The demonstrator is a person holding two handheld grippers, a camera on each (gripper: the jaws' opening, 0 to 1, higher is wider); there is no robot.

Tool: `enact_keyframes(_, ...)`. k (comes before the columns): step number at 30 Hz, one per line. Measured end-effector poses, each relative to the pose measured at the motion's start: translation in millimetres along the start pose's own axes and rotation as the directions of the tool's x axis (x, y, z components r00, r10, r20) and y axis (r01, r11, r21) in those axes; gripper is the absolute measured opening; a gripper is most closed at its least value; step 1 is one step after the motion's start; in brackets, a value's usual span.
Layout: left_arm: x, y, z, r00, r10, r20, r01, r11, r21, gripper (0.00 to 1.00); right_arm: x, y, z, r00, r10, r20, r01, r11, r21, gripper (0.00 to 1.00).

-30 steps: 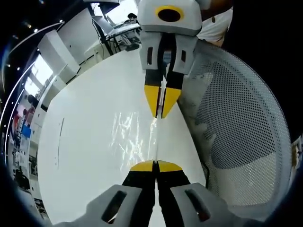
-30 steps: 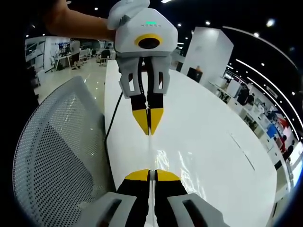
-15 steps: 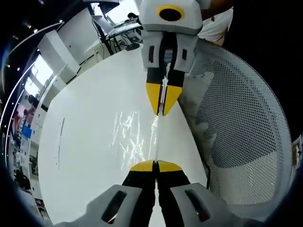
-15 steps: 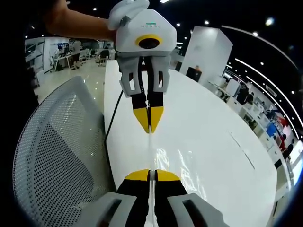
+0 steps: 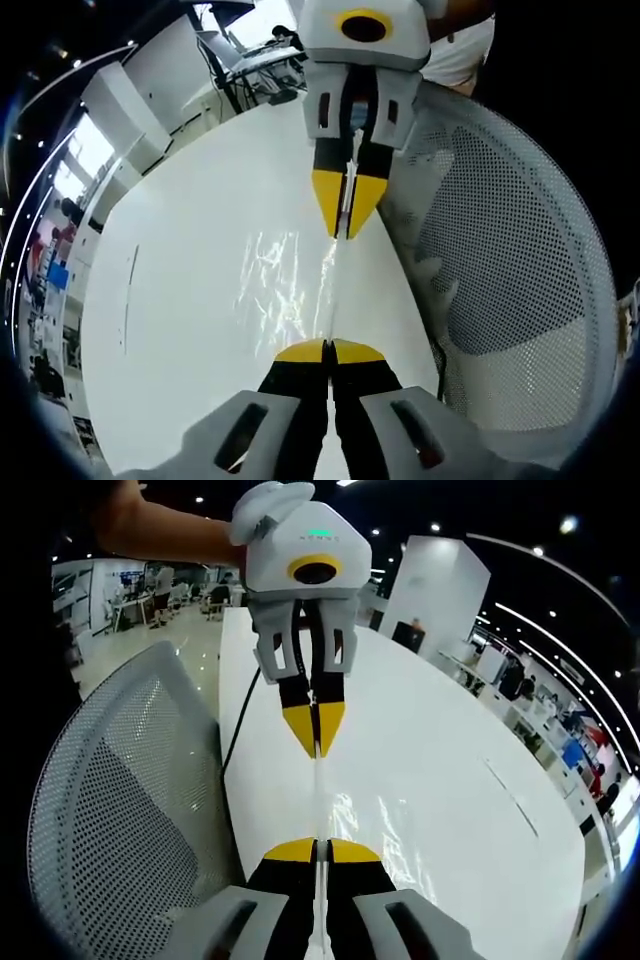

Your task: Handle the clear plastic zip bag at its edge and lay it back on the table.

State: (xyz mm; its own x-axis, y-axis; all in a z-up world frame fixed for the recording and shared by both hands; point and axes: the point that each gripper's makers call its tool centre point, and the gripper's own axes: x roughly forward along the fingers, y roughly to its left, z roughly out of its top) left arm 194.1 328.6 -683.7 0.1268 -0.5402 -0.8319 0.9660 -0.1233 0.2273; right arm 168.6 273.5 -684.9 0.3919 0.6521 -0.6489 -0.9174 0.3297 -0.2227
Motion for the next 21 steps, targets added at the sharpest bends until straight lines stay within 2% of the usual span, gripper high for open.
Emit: enact_keyframes(21,-4.5,0.0,-7.8,1.000,0.006,-0.017,-0.006,1.000,-0.014,0.00,-3.2,1.9,-0.6,1.000,0.001,-0.003,-0.001,1.000,-0.002,0.00)
